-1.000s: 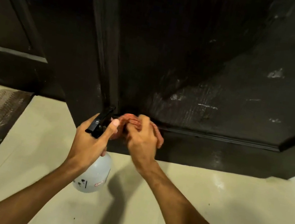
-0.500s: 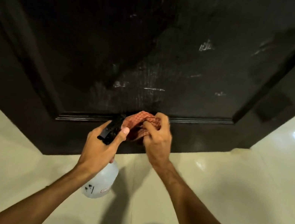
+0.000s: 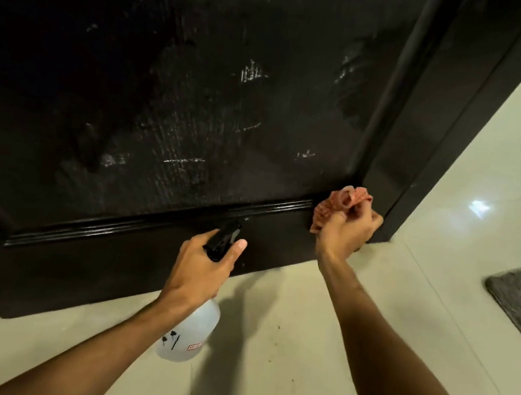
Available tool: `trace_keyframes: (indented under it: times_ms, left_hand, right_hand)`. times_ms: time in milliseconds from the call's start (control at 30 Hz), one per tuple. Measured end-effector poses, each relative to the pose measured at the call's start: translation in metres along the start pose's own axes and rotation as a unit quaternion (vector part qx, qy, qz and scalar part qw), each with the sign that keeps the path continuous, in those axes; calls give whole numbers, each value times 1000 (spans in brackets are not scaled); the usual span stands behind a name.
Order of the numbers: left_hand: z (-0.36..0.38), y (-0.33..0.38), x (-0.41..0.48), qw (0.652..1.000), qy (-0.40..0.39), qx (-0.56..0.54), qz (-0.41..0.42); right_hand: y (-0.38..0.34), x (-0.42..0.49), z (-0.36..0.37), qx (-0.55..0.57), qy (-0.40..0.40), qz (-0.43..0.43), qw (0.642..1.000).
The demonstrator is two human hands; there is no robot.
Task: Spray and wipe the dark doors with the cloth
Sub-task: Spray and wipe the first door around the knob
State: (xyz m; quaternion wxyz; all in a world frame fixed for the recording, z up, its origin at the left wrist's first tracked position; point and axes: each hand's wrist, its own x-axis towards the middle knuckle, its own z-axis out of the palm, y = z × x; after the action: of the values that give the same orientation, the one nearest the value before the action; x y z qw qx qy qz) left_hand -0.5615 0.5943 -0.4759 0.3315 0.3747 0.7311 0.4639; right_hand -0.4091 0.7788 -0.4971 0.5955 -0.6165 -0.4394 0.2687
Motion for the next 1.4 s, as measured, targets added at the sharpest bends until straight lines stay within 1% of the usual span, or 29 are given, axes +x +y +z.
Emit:
trace_keyframes:
  times_ms: [33,167,233,300,333,367,400,467,500,533,567,600,633,667,700,733,800,867,900,933,1033,1100,1133,1167,1233,1267,1300,1333,1400]
  left_hand:
    - [4,-1,3,1000,0,14,-8]
    - [27,12,12,999,-38,12,6]
    - [37,24,18,998,-47,17,26]
    - [45,30,22,998,-47,27,45]
    - [47,31,24,997,-47,31,48]
    - [47,32,23,997,-49,32,46]
    - [45,31,24,997,-49,29,45]
    - [38,29,20,998,-44,17,40]
    - [33,29,16,998,-35,9,42]
    - [29,27,13,999,-27,-2,44]
    - [23,27,9,999,-23,-15,47]
    - [15,24,5,998,-23,-18,47]
    - [4,21,1,999,-21,-17,46]
    - [-10,16,-2,999,-9,-15,44]
    - [-24,12,-5,999,13,-17,41]
    - [-39,8,-9,998,41,-20,38]
    - [-64,3,-17,994,91,-43,35]
    - [-77,6,-25,990,115,-70,42]
    - [-83,8,-27,989,120,-79,43]
    - [-89,10,-29,987,125,-87,45]
    - [-114,13,-35,984,138,-97,49]
    - [-134,9,-42,980,171,-91,50]
    - [-142,7,-46,977,189,-87,52]
    - [-148,6,-49,974,203,-84,51]
    - [-158,6,-58,973,214,-77,49]
    - [-162,6,-62,973,212,-74,50]
    - [-164,7,-65,974,209,-75,51]
    - [-168,7,-68,974,207,-78,51]
    - [-176,10,-73,973,205,-84,57]
  right_hand:
    - [-3,-1,0,-10,-11,-2,1000]
    - [15,-2,-19,-36,-106,-107,988]
    - [19,22,-22,-24,-83,-57,995]
    - [19,35,-17,19,-4,44,999]
    - [16,28,-13,35,12,52,998]
    - [15,11,-8,32,-9,9,999]
    - [13,-11,-5,16,-60,-68,996]
    - [12,-46,-10,1,-192,-203,960]
    - [14,-45,-15,-1,-222,-241,945]
    - [15,-33,-19,7,-202,-240,950]
    - [18,-17,-20,10,-138,-202,969]
    - [18,0,-21,6,-50,-132,990]
    - [16,14,-21,1,32,-50,998]
    - [10,15,-17,5,73,-1,997]
    - [3,3,-8,11,69,-3,998]
    - [-8,-25,2,21,29,-40,999]
    - [-24,-93,13,44,-109,-140,983]
    - [-30,-135,11,35,-242,-246,938]
    - [-33,-139,13,41,-259,-293,919]
    - [-40,-133,16,58,-234,-309,920]
    - [-72,-118,32,104,-60,-236,964]
    - [-91,-151,51,80,-58,-257,961]
    - [-92,-175,62,49,-85,-317,943]
    - [-91,-200,72,18,-125,-399,908]
    - [-86,-231,82,-24,-219,-556,802]
    - [-87,-229,85,-33,-236,-605,760]
    - [-89,-220,83,-36,-217,-636,740]
    - [-89,-208,80,-31,-190,-620,761]
    - [-95,-187,71,20,-146,-450,881]
